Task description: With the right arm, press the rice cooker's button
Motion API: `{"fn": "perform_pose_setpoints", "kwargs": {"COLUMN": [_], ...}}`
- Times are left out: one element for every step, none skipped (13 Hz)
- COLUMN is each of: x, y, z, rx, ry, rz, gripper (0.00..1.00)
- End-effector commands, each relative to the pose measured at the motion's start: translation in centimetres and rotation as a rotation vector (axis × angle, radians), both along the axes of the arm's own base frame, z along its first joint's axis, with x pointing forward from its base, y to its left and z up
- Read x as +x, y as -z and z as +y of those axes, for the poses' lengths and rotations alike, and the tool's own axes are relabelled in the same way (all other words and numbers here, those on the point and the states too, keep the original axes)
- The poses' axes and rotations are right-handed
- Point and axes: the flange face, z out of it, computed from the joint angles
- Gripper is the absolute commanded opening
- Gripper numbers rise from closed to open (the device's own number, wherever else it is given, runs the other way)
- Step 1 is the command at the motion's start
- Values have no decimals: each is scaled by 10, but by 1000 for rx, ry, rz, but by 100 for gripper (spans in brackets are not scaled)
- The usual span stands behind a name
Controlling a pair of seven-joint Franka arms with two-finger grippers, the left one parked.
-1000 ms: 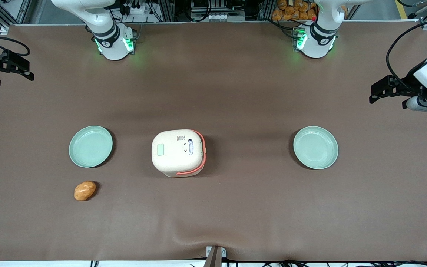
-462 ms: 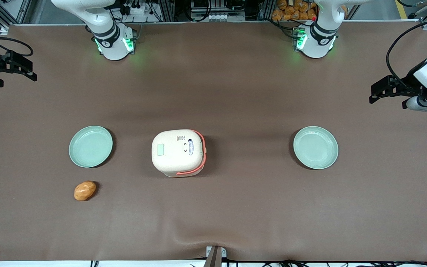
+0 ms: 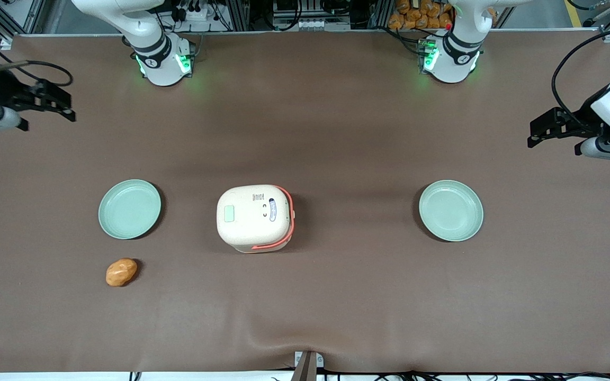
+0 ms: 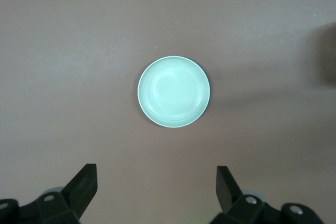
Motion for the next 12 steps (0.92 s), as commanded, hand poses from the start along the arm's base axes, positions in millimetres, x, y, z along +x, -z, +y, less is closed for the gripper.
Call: {"fn": "perform_pose_setpoints", "kwargs": {"x": [7, 7, 8, 8, 8, 8, 8, 9, 9, 9, 11, 15], "y": [1, 2, 2, 4, 7, 11, 11, 16, 27, 36, 45, 59], "z": [10, 14, 19, 29, 42, 54, 73, 96, 117, 142, 162, 176], "rx": [24, 22, 23, 20, 16, 22, 29, 28, 19, 12, 10, 3], "ry": [16, 9, 7, 34, 69, 98, 107, 102, 108, 130, 144, 148], "rz": [5, 6, 7, 10, 18, 27, 15, 9, 26, 26, 17, 23], "gripper": [100, 100, 100, 100, 100, 100, 100, 86, 66, 49, 32, 14]}}
